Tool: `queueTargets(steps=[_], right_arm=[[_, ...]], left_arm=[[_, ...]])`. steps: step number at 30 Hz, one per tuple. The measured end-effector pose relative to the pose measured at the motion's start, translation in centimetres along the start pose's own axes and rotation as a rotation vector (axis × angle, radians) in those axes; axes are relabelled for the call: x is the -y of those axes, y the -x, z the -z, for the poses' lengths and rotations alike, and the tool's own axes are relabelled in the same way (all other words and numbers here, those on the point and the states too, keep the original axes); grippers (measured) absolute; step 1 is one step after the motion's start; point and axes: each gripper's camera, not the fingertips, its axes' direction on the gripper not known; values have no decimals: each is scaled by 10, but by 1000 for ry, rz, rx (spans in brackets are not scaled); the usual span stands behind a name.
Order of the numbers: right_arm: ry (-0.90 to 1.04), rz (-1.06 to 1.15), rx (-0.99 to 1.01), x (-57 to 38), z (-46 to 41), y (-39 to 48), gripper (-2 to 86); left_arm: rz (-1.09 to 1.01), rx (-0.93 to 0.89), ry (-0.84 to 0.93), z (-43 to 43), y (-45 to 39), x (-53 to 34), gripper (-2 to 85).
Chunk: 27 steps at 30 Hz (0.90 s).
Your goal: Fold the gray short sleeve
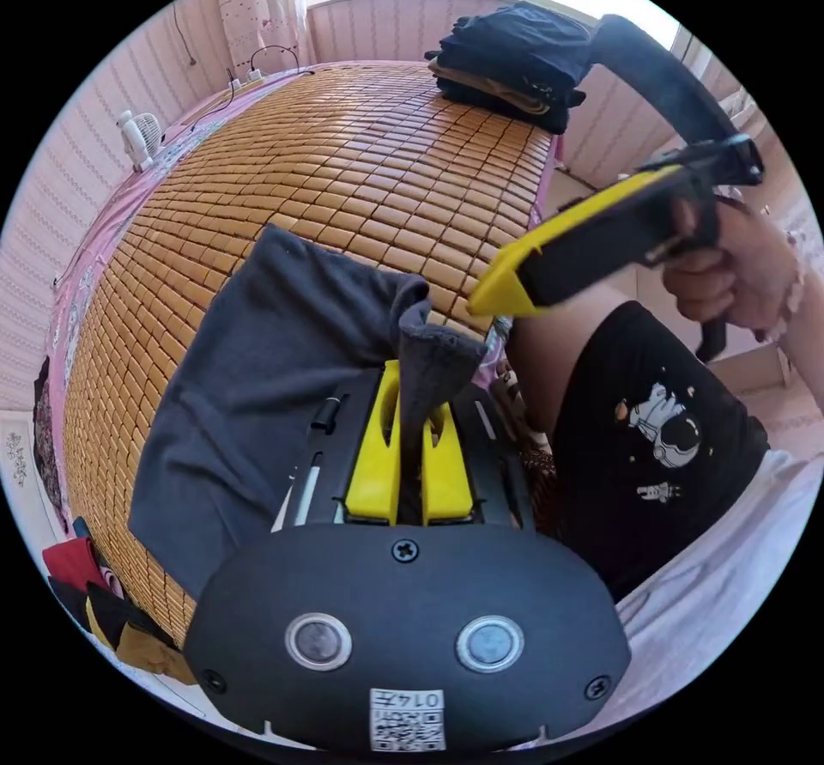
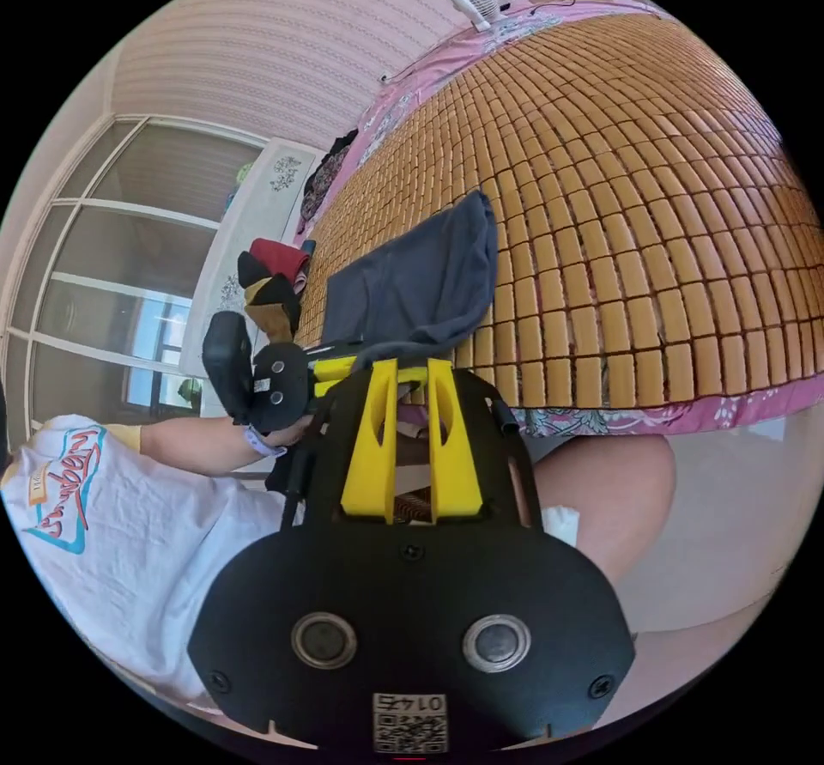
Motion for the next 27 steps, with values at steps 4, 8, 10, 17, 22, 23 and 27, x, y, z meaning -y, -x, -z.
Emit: queueTargets(steps=[4, 8, 10, 17, 22, 23, 27], right_arm=[[-101, -136, -23, 10, -7, -44, 117], [-151, -137, -46, 27, -27, -44, 73], [-118, -144, -75, 31, -35, -40, 40], [-279, -45, -23, 19, 47, -4, 14], [-280, 20, -170, 12, 78, 27, 13], [-272, 16, -184, 12, 79, 33, 14], [-258, 40, -169, 21, 69, 58, 19]], left_arm=[[-34, -108, -36, 17, -7, -36, 0], [-35, -168, -59, 33, -9, -70, 0], [-23, -183, -84, 40, -7, -81, 0], [-29, -186, -276, 82, -6, -100, -5], [17, -250, -393, 93, -6, -102, -7], [33, -260, -406, 93, -4, -105, -7], [115, -288, -477, 104, 9, -131, -5]])
